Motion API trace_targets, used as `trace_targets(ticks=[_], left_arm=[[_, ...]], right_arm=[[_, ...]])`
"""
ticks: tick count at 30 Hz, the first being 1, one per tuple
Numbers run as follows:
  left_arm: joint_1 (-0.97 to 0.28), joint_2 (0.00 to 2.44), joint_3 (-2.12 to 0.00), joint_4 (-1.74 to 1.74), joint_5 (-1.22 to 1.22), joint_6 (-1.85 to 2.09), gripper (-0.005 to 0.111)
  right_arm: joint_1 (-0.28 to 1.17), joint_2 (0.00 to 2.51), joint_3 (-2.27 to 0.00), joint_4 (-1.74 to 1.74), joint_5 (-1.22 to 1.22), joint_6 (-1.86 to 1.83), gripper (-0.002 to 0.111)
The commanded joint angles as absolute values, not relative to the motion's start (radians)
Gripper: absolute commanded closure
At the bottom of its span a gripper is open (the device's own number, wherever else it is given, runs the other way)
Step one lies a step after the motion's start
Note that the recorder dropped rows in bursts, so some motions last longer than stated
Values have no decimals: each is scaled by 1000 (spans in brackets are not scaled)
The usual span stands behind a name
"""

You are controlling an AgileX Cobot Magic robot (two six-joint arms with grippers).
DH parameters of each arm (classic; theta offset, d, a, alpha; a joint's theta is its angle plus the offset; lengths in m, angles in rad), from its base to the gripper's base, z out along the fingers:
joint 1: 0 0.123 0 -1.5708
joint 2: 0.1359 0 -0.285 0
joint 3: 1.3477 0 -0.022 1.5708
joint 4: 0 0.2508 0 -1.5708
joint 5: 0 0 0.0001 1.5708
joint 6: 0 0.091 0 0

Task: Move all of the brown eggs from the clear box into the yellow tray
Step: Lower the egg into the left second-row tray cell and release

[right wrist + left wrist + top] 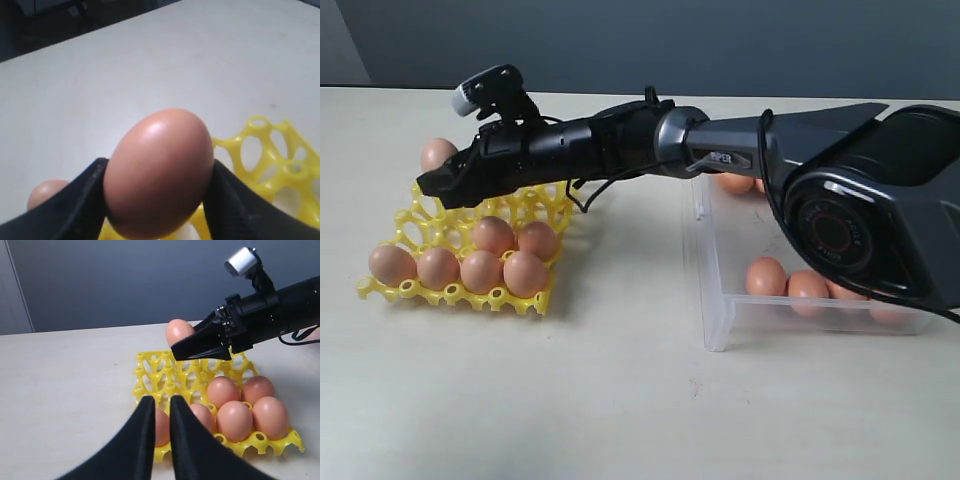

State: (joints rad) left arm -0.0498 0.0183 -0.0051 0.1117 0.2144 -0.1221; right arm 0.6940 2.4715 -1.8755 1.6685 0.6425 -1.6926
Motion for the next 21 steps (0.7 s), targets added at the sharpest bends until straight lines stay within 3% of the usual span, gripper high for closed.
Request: trace_targets(ticks=[1, 21], left_arm=[[-52, 24, 0, 114, 210, -123, 95], [-52, 24, 0, 114, 208, -123, 95]], right_arm=[[716, 2470, -1883, 1588, 624, -1656, 109], [734, 2470, -1883, 1436, 625, -1526, 109]])
